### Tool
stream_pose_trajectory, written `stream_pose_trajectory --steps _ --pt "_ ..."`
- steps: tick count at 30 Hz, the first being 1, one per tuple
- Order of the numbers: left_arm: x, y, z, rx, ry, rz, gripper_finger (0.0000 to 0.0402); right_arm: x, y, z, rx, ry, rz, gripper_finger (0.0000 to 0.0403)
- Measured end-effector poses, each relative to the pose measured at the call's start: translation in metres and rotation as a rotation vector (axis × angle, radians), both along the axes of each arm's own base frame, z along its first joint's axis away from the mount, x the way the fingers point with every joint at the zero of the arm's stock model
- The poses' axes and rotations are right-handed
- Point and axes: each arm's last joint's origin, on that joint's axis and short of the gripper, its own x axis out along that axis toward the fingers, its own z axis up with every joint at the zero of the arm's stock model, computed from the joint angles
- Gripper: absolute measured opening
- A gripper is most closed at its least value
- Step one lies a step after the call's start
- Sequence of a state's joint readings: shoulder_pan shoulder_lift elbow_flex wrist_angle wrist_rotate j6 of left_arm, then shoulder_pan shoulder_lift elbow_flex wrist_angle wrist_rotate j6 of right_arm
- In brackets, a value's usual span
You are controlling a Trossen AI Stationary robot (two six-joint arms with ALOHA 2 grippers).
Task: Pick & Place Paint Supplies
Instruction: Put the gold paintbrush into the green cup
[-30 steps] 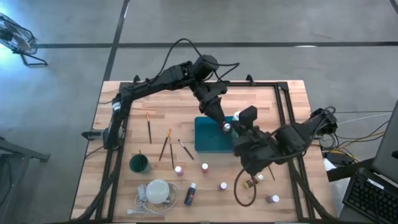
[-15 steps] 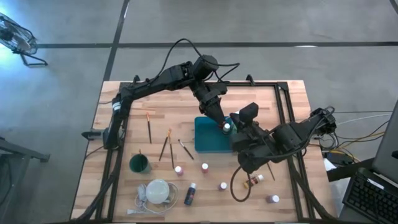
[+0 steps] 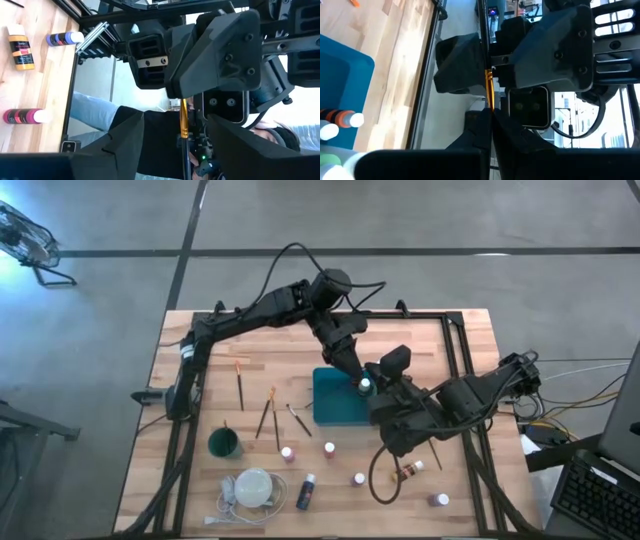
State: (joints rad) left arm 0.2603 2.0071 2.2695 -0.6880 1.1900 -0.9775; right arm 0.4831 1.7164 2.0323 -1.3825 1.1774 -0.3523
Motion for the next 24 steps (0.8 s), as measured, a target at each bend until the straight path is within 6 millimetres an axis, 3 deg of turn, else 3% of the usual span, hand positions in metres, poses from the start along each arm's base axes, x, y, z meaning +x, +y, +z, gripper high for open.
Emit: stream_pose_trajectory --steps 24 --pt "0.0011 -0.0034 0.0010 0.000 -0.003 -0.001 0.0128 0.0012 0.0014 -0.0035 0.009 0.028 0.021 0.0008"
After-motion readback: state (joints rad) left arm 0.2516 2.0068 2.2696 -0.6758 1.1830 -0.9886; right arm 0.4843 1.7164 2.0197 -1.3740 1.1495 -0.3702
